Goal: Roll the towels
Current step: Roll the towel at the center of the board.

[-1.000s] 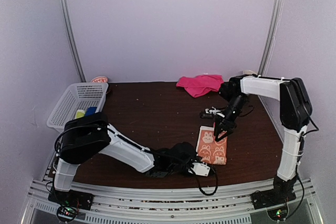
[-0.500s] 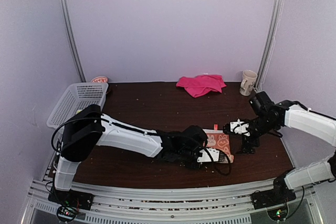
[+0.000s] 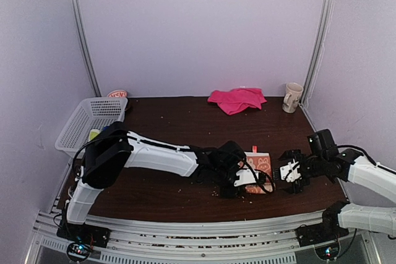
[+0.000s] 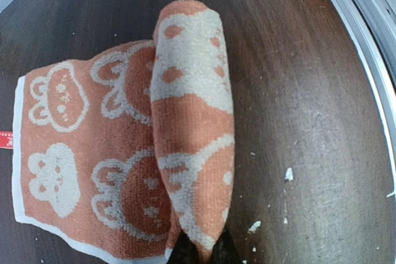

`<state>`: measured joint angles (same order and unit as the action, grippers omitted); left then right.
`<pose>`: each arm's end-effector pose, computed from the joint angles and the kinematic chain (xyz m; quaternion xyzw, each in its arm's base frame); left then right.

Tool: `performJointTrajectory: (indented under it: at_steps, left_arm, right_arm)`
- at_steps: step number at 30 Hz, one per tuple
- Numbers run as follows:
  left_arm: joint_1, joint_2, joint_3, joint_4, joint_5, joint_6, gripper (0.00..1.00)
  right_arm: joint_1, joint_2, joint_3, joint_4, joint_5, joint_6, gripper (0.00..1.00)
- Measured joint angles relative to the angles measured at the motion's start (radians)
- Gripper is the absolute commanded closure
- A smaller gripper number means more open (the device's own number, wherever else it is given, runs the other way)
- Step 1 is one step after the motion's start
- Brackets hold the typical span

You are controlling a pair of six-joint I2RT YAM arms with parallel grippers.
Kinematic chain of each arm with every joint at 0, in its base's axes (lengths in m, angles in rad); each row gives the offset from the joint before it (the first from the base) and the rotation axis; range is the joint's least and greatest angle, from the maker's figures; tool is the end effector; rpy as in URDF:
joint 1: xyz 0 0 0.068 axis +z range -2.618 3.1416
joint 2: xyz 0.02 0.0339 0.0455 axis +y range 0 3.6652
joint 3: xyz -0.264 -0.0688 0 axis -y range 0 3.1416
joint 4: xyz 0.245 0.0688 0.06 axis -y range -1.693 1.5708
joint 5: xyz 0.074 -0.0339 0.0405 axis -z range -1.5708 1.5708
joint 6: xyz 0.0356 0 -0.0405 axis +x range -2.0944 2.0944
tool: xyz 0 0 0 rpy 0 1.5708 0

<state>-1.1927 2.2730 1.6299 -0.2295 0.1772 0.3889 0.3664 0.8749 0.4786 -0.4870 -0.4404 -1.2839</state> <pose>0.1760 -0.4602 0.1326 0.6867 0.6367 -0.2098 0.2810 0.1508 0.0741 0.1948 -0.7249 0.5693 0.0387 0.3859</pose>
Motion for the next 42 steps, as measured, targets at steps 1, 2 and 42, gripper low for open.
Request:
performJointTrajectory:
  at_steps: [1, 2, 42]
  left_arm:
    - [0.000, 0.005, 0.010, -0.007, 0.006, -0.005, 1.00]
    - [0.000, 0.013, 0.022, -0.014, 0.013, -0.009, 1.00]
    - [0.037, 0.184, 0.328, -0.176, 0.139, -0.232, 1.00]
  right_arm:
    - [0.004, 0.003, -0.010, 0.000, -0.010, -0.023, 0.02]
    - [0.009, 0.005, -0.023, 0.000, -0.019, -0.042, 0.03]
    - [0.206, 0.099, -0.276, 0.500, 0.159, -0.024, 0.61]
